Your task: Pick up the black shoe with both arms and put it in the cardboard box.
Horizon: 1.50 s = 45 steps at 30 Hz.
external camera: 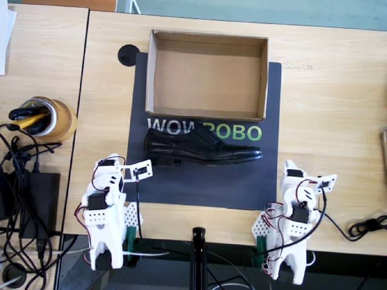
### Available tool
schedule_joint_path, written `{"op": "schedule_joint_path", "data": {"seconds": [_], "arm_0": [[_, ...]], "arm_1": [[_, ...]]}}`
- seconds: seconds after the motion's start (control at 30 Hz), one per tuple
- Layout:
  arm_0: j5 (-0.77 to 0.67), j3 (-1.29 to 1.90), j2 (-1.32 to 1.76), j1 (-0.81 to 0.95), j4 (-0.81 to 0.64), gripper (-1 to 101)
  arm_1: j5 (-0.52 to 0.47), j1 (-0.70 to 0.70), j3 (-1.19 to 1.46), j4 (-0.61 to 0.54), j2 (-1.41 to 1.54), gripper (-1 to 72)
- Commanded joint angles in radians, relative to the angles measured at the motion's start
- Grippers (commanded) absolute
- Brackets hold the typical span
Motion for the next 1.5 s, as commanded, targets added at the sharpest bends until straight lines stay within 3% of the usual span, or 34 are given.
{"op": "schedule_joint_path", "data": {"seconds": [0.0, 1.1, 1.2, 1.33, 1.47], "arm_0": [[0.034, 0.009, 0.015, 0.006, 0.002, 0], [0.032, 0.009, 0.015, 0.006, 0.002, 0], [0.032, 0.009, 0.015, 0.006, 0.002, 0], [0.038, 0.009, 0.015, 0.009, 0.002, 0], [0.055, 0.009, 0.015, 0.028, 0.002, 0]], "arm_1": [[-0.011, 0.026, 0.014, 0.005, 0.044, -0.1], [-0.012, 0.026, 0.014, 0.005, 0.044, -0.1], [-0.014, 0.023, 0.014, 0.002, 0.044, 5.0], [-0.015, 0.023, 0.014, 0.002, 0.044, 0.0], [-0.015, 0.021, 0.014, -0.003, 0.044, -0.1]]}}
